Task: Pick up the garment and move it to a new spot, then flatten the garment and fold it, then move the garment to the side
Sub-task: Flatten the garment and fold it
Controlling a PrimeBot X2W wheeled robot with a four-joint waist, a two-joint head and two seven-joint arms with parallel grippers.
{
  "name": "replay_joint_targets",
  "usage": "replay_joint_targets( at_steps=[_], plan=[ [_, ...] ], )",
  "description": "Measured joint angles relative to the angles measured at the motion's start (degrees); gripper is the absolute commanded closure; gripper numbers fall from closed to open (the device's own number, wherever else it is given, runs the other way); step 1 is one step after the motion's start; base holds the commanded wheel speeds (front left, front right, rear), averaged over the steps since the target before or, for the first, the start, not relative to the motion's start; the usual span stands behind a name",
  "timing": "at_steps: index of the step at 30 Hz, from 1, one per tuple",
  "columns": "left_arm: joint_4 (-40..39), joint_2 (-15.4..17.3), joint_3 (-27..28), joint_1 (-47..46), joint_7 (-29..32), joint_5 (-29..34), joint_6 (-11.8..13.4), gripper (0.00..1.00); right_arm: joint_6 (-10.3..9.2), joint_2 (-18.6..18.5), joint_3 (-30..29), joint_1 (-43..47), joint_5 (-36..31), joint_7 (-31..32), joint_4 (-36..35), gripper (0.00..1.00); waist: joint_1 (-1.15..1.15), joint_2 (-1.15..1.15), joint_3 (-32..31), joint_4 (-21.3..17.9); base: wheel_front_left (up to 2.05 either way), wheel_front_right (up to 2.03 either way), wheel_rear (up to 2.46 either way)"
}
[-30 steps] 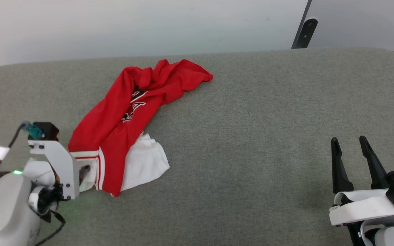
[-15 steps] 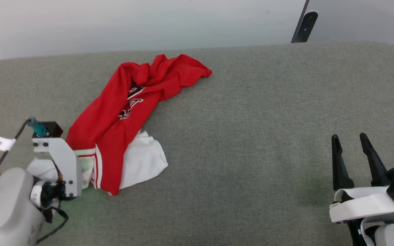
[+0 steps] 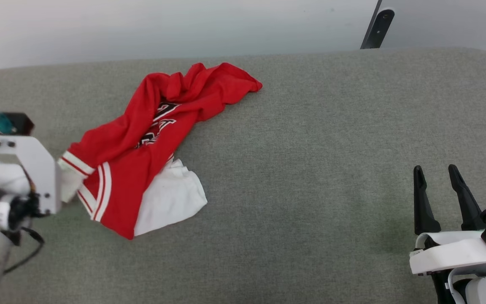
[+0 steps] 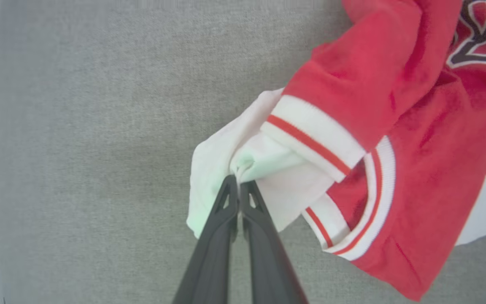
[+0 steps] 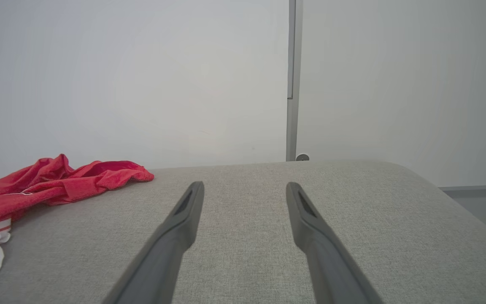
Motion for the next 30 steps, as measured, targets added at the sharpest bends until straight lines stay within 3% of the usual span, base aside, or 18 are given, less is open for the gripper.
replay_joint_targets(
  at_steps=[12, 26, 27, 28, 29, 30],
  plan=[
    [2.5, 5.2, 0.2, -6.3, -2.5, 4.2, 1.5, 1.0, 0.0, -0.9, 0.2, -0.9, 0.7, 0.0, 0.3, 0.0, 0.0, 0.0, 2.4, -0.6, 0.0, 0.0, 0.0],
    [14.3, 2.8, -1.3, -8.9, -5.3, 4.9, 1.3, 0.98, 0.0, -1.5, 0.5, -2.0, 1.2, 0.0, 0.8, 0.0, 0.0, 0.0, 5.2, -2.8, 0.0, 0.0, 0.0],
    [14.8, 2.5, -1.3, -9.2, -6.0, 4.7, 1.0, 0.95, 0.0, -1.5, 0.4, -2.0, 1.2, 0.0, 0.9, 0.0, 0.0, 0.0, 5.2, -2.8, 0.0, 0.0, 0.0],
    [15.4, 2.2, -1.3, -9.5, -6.6, 4.6, 0.9, 0.8, 0.0, -1.5, 0.4, -2.0, 1.2, 0.0, 1.1, 0.0, 0.0, 0.0, 5.1, -2.7, 0.0, 0.0, 0.0],
    [15.9, 2.0, -1.6, -9.7, -7.1, 4.7, 0.6, 0.51, 0.0, -1.5, 0.2, -2.0, 1.2, 0.0, 1.2, 0.0, 0.0, 0.0, 4.9, -2.6, 0.0, 0.0, 0.0],
    [16.4, 1.8, -1.8, -9.9, -7.9, 4.8, 0.2, 0.09, 0.0, -1.5, 0.2, -2.0, 1.2, 0.0, 1.4, 0.0, 0.0, 0.0, 4.7, -2.5, 0.0, 0.0, 0.0]
  ],
)
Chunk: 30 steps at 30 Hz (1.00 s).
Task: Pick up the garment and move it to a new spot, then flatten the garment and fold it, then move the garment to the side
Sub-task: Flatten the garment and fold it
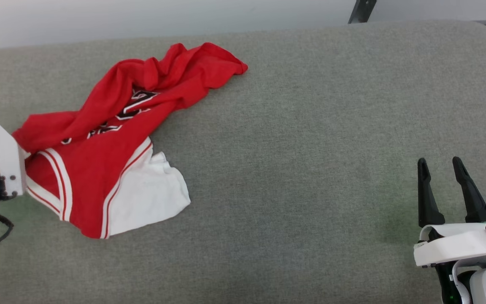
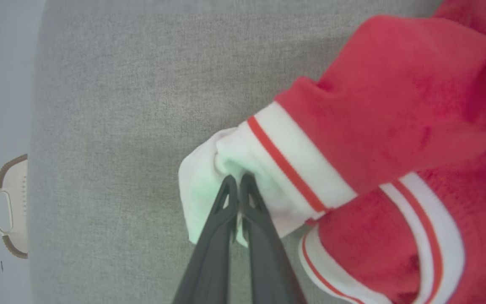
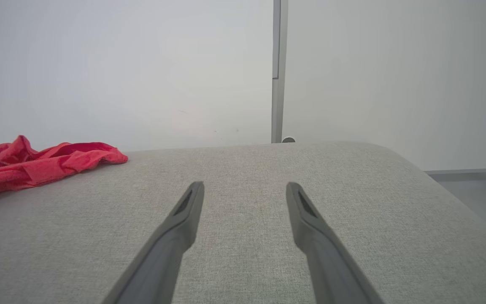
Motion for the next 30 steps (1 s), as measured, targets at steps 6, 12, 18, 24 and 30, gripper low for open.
replay_joint_targets(
  at_steps=[6, 12, 18, 24, 30],
  plan=[
    [2.8, -0.7, -0.9, -2.4, -4.3, 0.8, -1.8, 0.0, 0.0, 0.1, 0.2, 0.1, -0.1, 0.0, 0.8, 0.0, 0.0, 0.0, -1.5, 1.0, 0.0, 0.0, 0.0],
    [4.2, -1.1, -1.5, -3.5, -9.6, 1.4, -3.4, 0.0, 0.0, 0.4, 0.5, 0.4, -0.3, 0.0, 1.2, 0.0, 0.0, 0.0, -3.3, 2.4, 0.0, 0.0, 0.0],
    [1.4, -2.6, -1.6, -2.7, -17.6, 0.0, -6.0, 0.0, 0.0, 0.7, 0.2, 1.0, -0.6, 0.0, 0.2, 0.0, 0.0, 0.0, -5.0, 3.4, 0.0, 0.0, 0.0],
    [-6.0, -3.9, -4.6, 1.9, -24.0, -2.2, -7.4, 0.0, 0.0, 0.9, -1.1, 2.3, -1.9, 0.0, -1.8, 0.0, 0.0, 0.0, -6.3, 3.5, 0.0, 0.0, 0.0],
    [-17.0, -2.0, -10.3, 9.3, -27.7, -6.2, -7.8, 0.0, 0.0, 1.0, -3.6, 3.8, -2.9, 0.0, -3.4, 0.0, 0.0, 0.0, -7.0, 2.2, 0.0, 0.0, 0.0]
  ],
)
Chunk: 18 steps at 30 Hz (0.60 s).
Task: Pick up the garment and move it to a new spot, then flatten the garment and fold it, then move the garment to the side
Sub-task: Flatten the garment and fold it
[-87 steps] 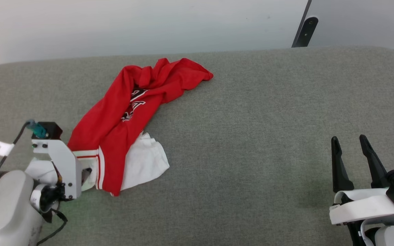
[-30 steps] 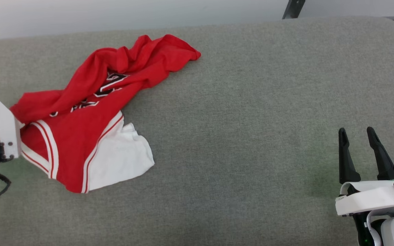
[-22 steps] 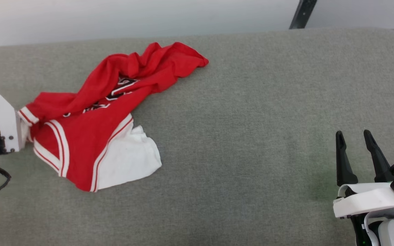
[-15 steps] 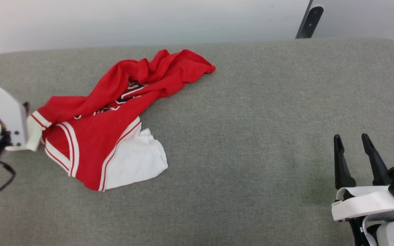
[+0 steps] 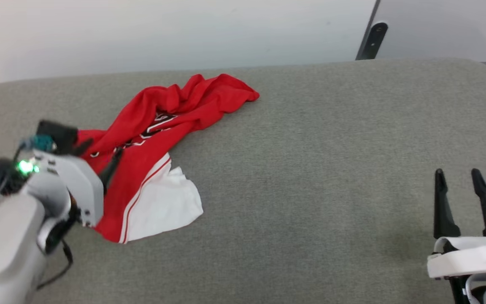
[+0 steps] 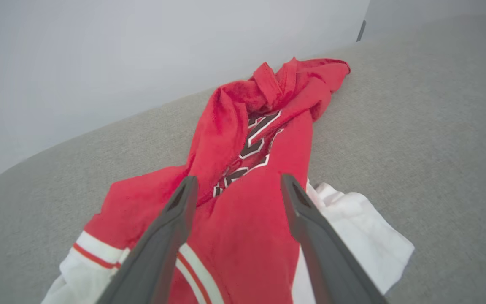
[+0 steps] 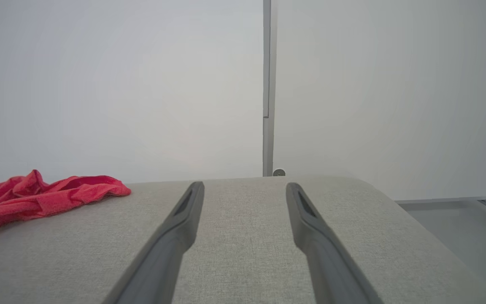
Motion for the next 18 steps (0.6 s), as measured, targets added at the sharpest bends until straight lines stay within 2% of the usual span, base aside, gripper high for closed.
replay_joint_targets(
  at_steps=[8, 12, 18],
  plan=[
    [-9.2, 3.2, -4.1, 7.0, 0.9, -3.9, 0.0, 0.0, 0.0, 0.3, -3.2, 2.0, 0.0, 0.0, -1.2, 0.0, 0.0, 0.0, -0.4, -2.0, 0.0, 0.0, 0.0],
    [-11.0, 4.5, -5.7, 8.8, 5.0, -5.0, 0.0, 0.0, 0.0, 0.5, -4.1, 2.1, 0.0, 0.0, -1.1, 0.0, 0.0, 0.0, -0.4, -2.7, 0.0, 0.0, 0.0],
    [-11.9, 4.5, -7.3, 9.2, 14.1, -8.2, 0.8, 0.0, 0.0, 0.7, -4.3, 2.1, 0.1, 0.0, -1.0, 0.0, -0.01, 0.0, 0.0, -4.1, 0.0, 0.0, 0.0]
  ],
)
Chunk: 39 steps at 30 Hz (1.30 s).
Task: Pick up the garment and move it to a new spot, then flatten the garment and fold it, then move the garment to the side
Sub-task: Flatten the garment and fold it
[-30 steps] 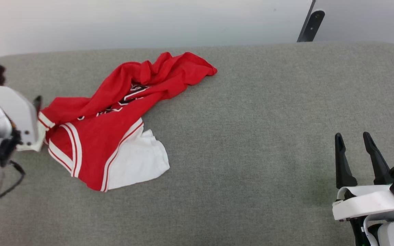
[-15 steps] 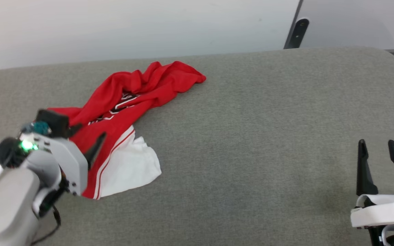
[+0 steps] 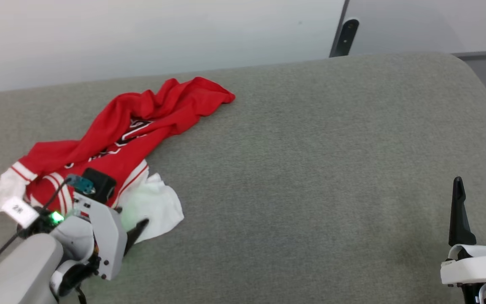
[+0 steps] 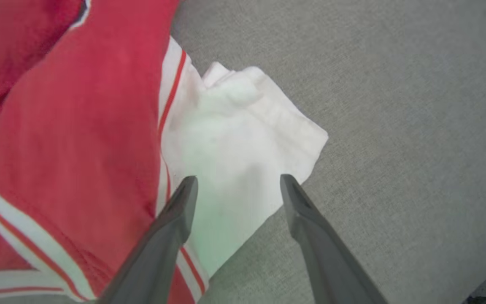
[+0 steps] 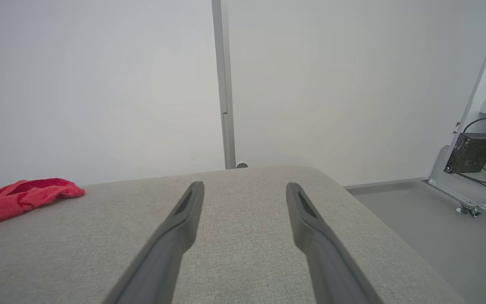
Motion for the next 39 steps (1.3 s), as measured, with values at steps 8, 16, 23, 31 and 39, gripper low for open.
replay_joint_targets(
  at_steps=[8, 16, 23, 31, 39],
  plan=[
    [2.4, -1.3, -2.1, -2.4, 12.1, -1.9, 3.2, 0.0, 0.0, 0.2, -0.6, -0.2, 0.6, 0.0, 1.0, 0.0, 0.01, 0.0, 1.3, -2.4, 0.0, 0.0, 0.0],
    [8.1, -3.9, -3.4, -7.6, 19.8, -2.3, 5.7, 0.0, 0.0, 0.5, -0.4, -0.9, 1.4, 0.0, 2.2, 0.0, 0.01, 0.0, 2.6, -4.8, 0.0, 0.0, 0.0],
    [12.1, -5.4, -2.6, -9.4, 22.5, -4.4, 7.2, 1.0, 0.0, 0.8, -0.4, -1.7, 1.8, 0.0, 2.8, 0.0, 0.0, 0.0, 3.7, -6.6, 0.0, 0.0, 0.0],
    [12.3, -6.1, -2.4, -10.1, 22.6, -5.2, 7.0, 1.0, 0.0, 0.9, -0.9, -1.8, 2.0, 0.0, 3.1, 0.0, 0.0, 0.0, 4.3, -6.8, 0.0, 0.0, 0.0],
    [8.4, -11.2, -4.4, -11.9, 23.9, -5.0, 7.4, 1.0, 0.0, 1.0, -1.6, -1.8, 1.5, 0.0, 3.7, 0.0, 0.0, 0.0, 3.2, -5.7, 0.0, 0.0, 0.0]
  ],
)
